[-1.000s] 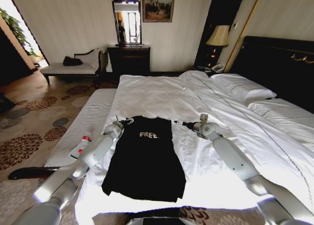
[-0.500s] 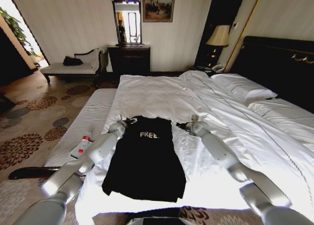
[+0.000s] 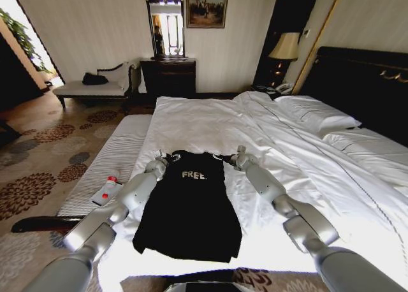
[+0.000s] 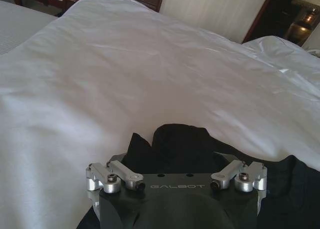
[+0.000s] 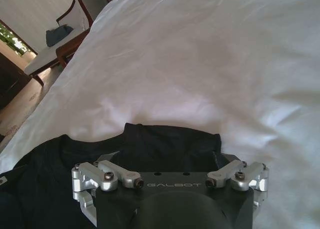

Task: Fold the clothes on the bed.

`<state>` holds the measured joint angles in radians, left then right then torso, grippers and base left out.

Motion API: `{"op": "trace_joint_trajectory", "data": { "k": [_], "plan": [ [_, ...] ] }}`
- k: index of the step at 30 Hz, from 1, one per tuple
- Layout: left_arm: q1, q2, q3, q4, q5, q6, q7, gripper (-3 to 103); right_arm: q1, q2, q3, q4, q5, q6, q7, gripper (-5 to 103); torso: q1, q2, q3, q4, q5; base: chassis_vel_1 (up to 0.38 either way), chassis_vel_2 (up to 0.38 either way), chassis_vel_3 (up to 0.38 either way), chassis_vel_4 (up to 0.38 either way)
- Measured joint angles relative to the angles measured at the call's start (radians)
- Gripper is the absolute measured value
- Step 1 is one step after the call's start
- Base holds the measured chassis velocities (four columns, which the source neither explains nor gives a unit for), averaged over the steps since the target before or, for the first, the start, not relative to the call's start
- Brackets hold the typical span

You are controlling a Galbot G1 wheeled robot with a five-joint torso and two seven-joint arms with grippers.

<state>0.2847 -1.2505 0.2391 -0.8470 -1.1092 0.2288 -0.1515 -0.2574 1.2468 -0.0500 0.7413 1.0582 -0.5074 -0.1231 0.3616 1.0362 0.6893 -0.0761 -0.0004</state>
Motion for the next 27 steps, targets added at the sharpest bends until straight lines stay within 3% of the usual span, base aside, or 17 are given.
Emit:
{"op": "trace_joint_trajectory", "data": {
  "k": [7, 17, 22, 25, 27],
  "plan": [
    [0.004, 0.002, -0.001, -0.008, -0.001, 0.0, -0.001, 93, -0.005, -0.025, -0.005, 0.013, 0.0, 0.001, 0.008, 100, 0.0, 0.0, 0.0, 0.0004, -0.0004, 0.0, 0.0, 0.0, 0.0],
    [0.004, -0.011, 0.0, -0.004, 0.0, -0.001, -0.006, 88, -0.021, 0.002, -0.01, -0.022, -0.033, 0.002, 0.011, 100, 0.0, 0.0, 0.0, 0.0008, -0.0002, 0.0, 0.0, 0.0, 0.0],
    [0.002, -0.02, -0.003, 0.005, 0.008, -0.004, -0.012, 72, -0.022, 0.002, -0.008, -0.028, -0.033, 0.002, 0.01, 97, 0.0, 0.0, 0.0, 0.0003, -0.0002, 0.0, 0.0, 0.0, 0.0],
    [0.002, -0.03, -0.014, 0.013, 0.005, -0.001, -0.026, 56, -0.022, 0.002, -0.008, -0.03, -0.033, 0.002, 0.01, 82, 0.0, 0.0, 0.0, 0.0005, -0.0002, 0.0, 0.0, 0.0, 0.0],
    [0.002, -0.03, -0.014, 0.013, 0.004, 0.0, -0.026, 51, -0.023, 0.002, -0.008, -0.028, -0.033, 0.002, 0.011, 77, 0.0, 0.0, 0.0, 0.0006, -0.0002, 0.0, 0.0, 0.0, 0.0]
  ]
}}
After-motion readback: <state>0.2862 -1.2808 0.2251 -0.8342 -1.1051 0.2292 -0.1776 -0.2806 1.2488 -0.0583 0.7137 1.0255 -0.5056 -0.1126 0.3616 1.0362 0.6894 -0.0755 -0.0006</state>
